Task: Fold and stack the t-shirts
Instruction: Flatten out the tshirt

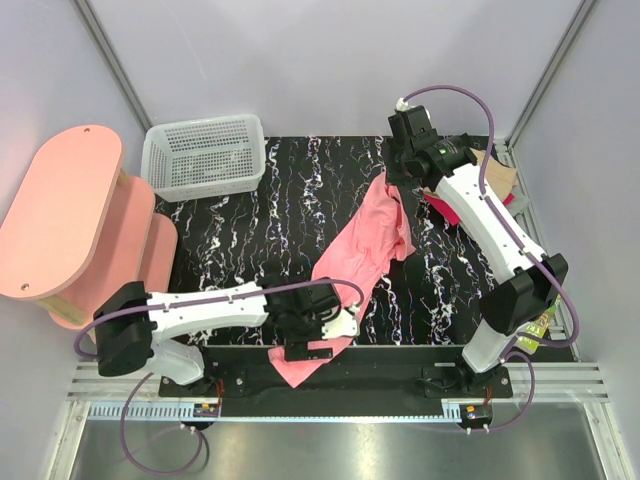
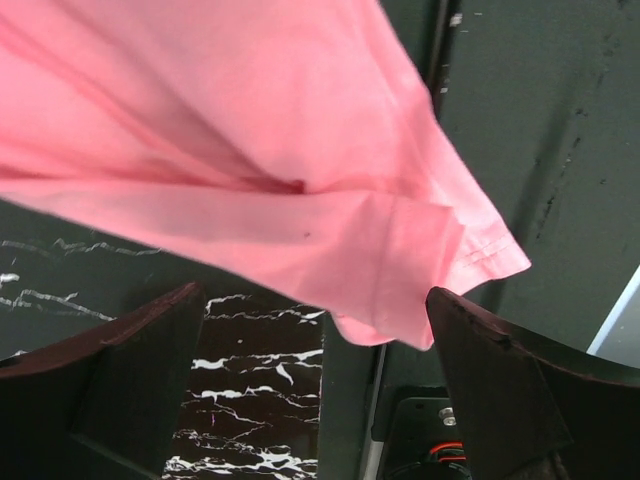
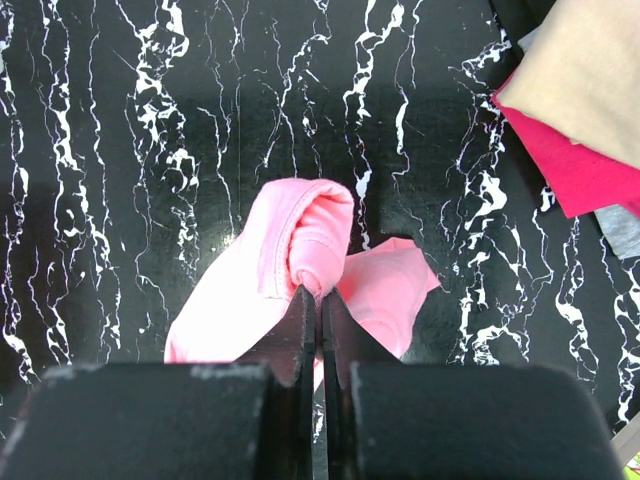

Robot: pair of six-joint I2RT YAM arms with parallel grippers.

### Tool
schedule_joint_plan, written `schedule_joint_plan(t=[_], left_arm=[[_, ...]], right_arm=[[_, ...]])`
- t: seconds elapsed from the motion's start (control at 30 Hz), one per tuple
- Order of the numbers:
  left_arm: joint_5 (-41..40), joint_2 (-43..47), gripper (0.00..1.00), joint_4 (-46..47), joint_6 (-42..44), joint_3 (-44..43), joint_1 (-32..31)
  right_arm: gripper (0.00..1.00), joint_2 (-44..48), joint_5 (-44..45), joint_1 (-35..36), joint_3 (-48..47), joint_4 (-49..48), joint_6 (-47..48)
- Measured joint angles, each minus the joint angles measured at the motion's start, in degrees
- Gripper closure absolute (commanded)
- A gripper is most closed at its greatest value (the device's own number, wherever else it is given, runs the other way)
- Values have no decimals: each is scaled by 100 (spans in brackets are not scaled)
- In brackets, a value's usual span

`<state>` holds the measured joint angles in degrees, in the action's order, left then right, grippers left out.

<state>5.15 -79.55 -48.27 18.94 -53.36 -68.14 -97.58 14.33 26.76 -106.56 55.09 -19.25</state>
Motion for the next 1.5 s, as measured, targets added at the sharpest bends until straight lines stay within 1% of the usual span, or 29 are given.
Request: schedule_joint_plan(t=[0.13,0.27,0.3,0.4,0.43,0.53,0.57,0.63,0.7,0.8,0.97,1.07,1.13,1.23,1.27,1.3,1.33,1.4,1.43,1.47,1.5], left_arm=[[-24,-138,1,22,4,0,-282],[-26,-236,1,37,2,0,-317],[-26,-249,3,37,2,0,-315],[-57,-315,28,70,-9,0,-315],[-96,-341,43,96,-11,2,-315],[-284,-389,73,317,0,74,-315],[-387,-389,88,387,22,120,-306],[-568,-391,99,520,74,210,-234],[-680,-409,100,588,116,249,-22],[-813,-428,100,706,278,251,654],[-1073,-426,100,916,804,245,2271],[-1191,-424,100,942,1139,197,3128],[-1307,-415,100,999,1357,192,3512],[-1425,-415,100,1084,1652,197,3821],[-1460,-415,97,1134,1738,201,3919],[-1495,-420,86,1211,1821,214,4009],[-1532,-433,53,1270,1891,219,4087],[-1611,-501,27,1386,2015,219,4232],[-1639,-546,9,1429,2044,221,4277],[-1672,-581,2,1453,2061,221,4330],[-1703,-597,1,1475,2118,221,4352]], right_arm=[[100,0,-48,-28,44,-17,-7],[100,0,-59,-79,111,-50,-9],[100,0,-66,-87,131,-59,-9],[100,0,-144,-103,177,-90,-17],[100,0,-162,-103,186,-98,-24],[100,0,-190,-105,245,-153,-46],[100,0,-192,-107,280,-170,-52],[100,0,-197,-111,358,-195,-55],[100,0,-201,-125,431,-210,-57],[100,2,-201,-166,505,-221,-61],[100,46,-201,-251,592,-293,-61],[100,83,-201,-291,643,-304,-59],[100,109,-199,-310,688,-313,-59],[100,140,-199,-332,748,-328,-57],[100,155,-197,-341,765,-337,-57],[100,177,-192,-354,785,-343,-57],[100,199,-190,-367,804,-339,-55],[100,236,-190,-393,822,-341,-52],[100,254,-190,-407,826,-339,-52],[100,271,-192,-417,831,-341,-50],[100,280,-192,-426,835,-341,-50]])
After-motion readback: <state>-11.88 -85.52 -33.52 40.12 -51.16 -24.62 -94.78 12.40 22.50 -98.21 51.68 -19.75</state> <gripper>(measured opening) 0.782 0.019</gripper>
